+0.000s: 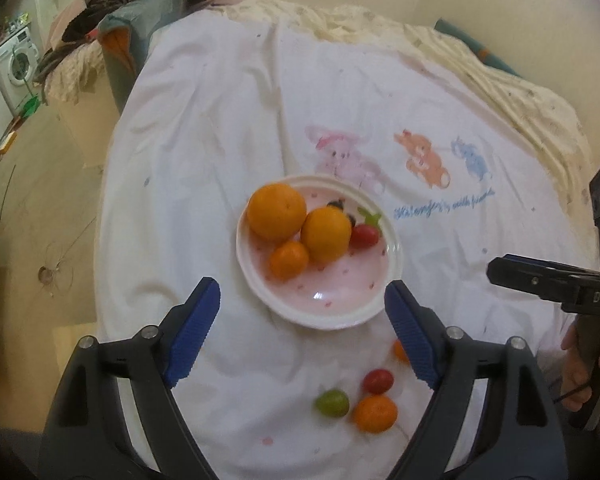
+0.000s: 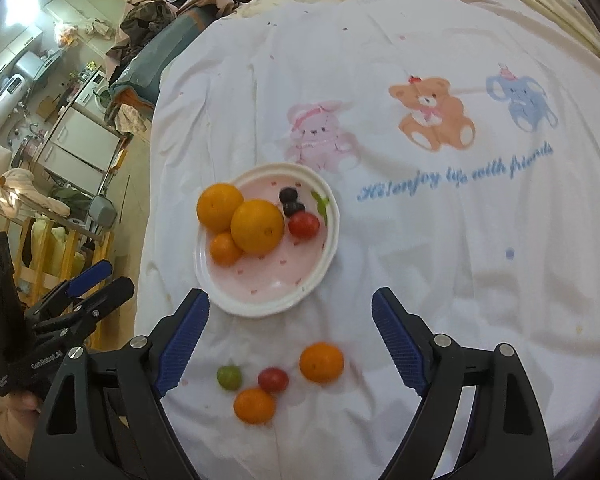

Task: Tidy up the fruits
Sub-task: 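Open both grippers to release the mandarin and grape, then withdraw, then grasp an orange with the right gripper while the left gripper grasps a mandarin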

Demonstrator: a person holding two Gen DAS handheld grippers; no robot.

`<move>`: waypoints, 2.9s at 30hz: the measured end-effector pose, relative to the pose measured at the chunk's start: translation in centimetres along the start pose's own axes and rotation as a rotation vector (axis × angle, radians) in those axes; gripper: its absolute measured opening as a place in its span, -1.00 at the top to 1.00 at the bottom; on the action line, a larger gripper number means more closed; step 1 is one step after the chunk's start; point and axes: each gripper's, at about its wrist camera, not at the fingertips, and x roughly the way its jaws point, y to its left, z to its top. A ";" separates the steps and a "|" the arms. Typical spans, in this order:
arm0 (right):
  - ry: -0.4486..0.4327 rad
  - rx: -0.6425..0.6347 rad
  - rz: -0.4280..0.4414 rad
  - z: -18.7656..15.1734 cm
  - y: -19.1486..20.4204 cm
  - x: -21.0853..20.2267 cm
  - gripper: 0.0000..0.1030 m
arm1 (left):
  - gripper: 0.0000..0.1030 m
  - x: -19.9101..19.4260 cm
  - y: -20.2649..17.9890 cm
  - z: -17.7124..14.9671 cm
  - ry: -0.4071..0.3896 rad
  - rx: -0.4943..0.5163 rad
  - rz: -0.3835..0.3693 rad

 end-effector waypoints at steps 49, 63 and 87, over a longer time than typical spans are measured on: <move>0.338 -0.179 -0.125 -6.4 -0.8 11.2 0.15 | -0.59 4.2 0.3 -3.7 0.138 -0.010 0.054; 0.090 -0.020 0.031 -3.7 -4.2 3.1 0.15 | -0.25 3.7 -5.1 -10.3 0.272 -0.133 0.010; 0.041 0.010 0.111 -3.2 -3.8 1.1 0.15 | 0.26 4.0 -7.6 -11.2 0.290 -0.175 -0.009</move>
